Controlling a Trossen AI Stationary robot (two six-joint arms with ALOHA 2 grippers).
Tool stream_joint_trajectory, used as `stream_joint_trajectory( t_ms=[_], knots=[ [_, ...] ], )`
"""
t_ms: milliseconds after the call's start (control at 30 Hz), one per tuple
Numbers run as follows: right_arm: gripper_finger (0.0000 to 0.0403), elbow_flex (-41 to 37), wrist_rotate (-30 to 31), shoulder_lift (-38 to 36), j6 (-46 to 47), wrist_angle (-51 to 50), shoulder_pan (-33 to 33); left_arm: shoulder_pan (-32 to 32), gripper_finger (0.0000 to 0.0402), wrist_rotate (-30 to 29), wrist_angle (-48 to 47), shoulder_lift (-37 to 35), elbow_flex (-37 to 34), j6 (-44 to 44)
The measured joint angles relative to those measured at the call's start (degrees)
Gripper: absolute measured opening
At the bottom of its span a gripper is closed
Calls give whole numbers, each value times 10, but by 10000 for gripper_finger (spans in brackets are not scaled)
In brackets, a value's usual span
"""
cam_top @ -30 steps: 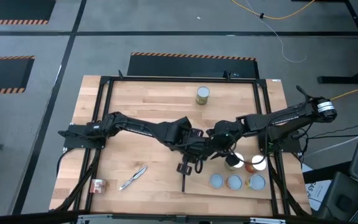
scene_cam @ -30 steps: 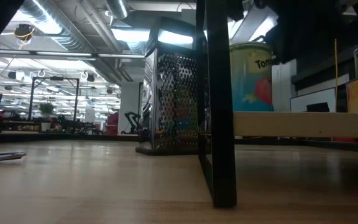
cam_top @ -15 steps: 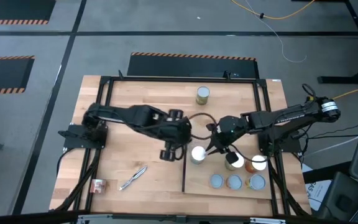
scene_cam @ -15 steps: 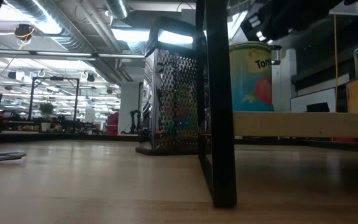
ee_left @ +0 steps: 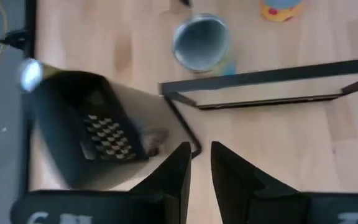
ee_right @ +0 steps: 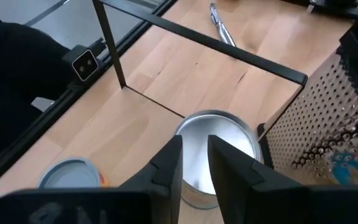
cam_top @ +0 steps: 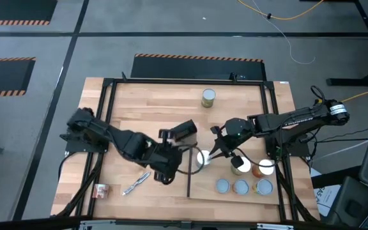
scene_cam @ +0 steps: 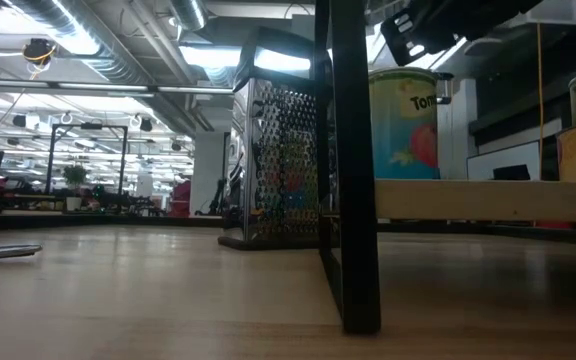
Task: Pick and place cans onto a shelf
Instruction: Put the canned pears on the shelf
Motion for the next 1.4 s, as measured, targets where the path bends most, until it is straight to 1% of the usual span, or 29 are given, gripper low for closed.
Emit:
stream_joint_trajectory(
  t_ms=[133,233,333,467,600,733,833,967,1067,1133,1267,1400],
  knots=[
    [81,0,0,0,0,7,0,-4,55,4,103,-69,-159,-41],
    [81,0,0,0,0,8,0,-5,55,3,181,-134,-276,-72],
    [81,0,0,0,0,11,0,-6,55,8,268,-197,-378,-92],
    [92,0,4,0,34,15,0,-6,55,26,378,-259,-488,-114],
    [132,0,10,0,46,25,0,-6,55,29,476,-292,-562,-115],
    [169,0,-2,0,17,32,0,-6,55,29,538,-297,-610,-115],
    [178,0,-14,0,-24,25,4,-6,55,29,574,-295,-632,-119],
    [175,0,0,1,-63,12,20,-5,55,27,597,-292,-652,-128],
    [169,0,29,11,-89,8,35,-5,55,27,605,-293,-652,-127],
    [166,0,36,21,-103,6,42,-5,55,27,611,-293,-652,-127],
    [165,-1,39,42,-106,5,45,-5,55,27,614,-293,-652,-126],
    [165,-1,64,60,-105,4,45,-5,55,27,614,-293,-652,-126]
  ],
)
